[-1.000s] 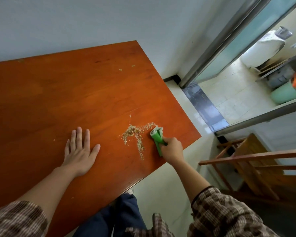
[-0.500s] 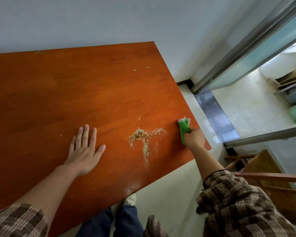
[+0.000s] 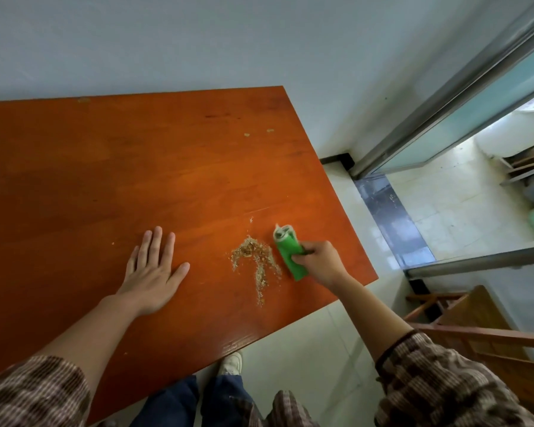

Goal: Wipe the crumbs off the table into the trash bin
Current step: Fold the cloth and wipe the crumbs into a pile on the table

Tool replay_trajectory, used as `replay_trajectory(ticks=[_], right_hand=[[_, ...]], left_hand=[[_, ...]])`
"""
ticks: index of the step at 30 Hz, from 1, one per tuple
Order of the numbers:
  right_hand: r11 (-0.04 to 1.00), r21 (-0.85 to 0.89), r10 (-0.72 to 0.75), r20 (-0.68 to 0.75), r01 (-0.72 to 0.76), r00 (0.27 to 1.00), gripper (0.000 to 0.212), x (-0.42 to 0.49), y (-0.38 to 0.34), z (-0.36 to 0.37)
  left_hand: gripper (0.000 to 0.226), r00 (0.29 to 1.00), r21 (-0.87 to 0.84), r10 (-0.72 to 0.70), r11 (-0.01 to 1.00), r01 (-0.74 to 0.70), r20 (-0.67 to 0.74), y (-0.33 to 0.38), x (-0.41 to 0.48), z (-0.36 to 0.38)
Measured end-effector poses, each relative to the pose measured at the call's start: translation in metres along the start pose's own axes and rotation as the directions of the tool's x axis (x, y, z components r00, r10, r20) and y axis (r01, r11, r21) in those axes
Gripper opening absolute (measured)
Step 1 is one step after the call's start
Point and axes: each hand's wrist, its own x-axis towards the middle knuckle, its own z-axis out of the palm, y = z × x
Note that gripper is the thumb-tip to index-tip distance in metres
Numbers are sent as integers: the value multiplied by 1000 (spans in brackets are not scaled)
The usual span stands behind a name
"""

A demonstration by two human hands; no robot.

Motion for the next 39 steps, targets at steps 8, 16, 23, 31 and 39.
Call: replay_trajectory(ticks=[8, 16, 23, 31, 39], right_hand=[[995, -96, 6, -204, -26, 979, 20, 49, -14, -15], [876, -407, -235, 112, 260, 965, 35, 88, -67, 11], [701, -511, -314, 405, 498, 859, 44, 66, -73, 30], [672, -495, -237, 562, 552, 793, 50, 18, -53, 29], [738, -429, -393, 354, 521, 849, 27, 36, -72, 21]], left_hand=[[69, 1000, 15, -15, 1000, 16, -12, 1, 1, 1], [69, 999, -6, -10, 1000, 10, -32, -2, 4, 5], [68, 999, -18, -13, 1000, 13, -44, -4, 4, 6], [66, 997, -46, 9, 999, -12, -82, -5, 4, 7], [64, 991, -78, -29, 997, 19, -133, 3, -17, 37]])
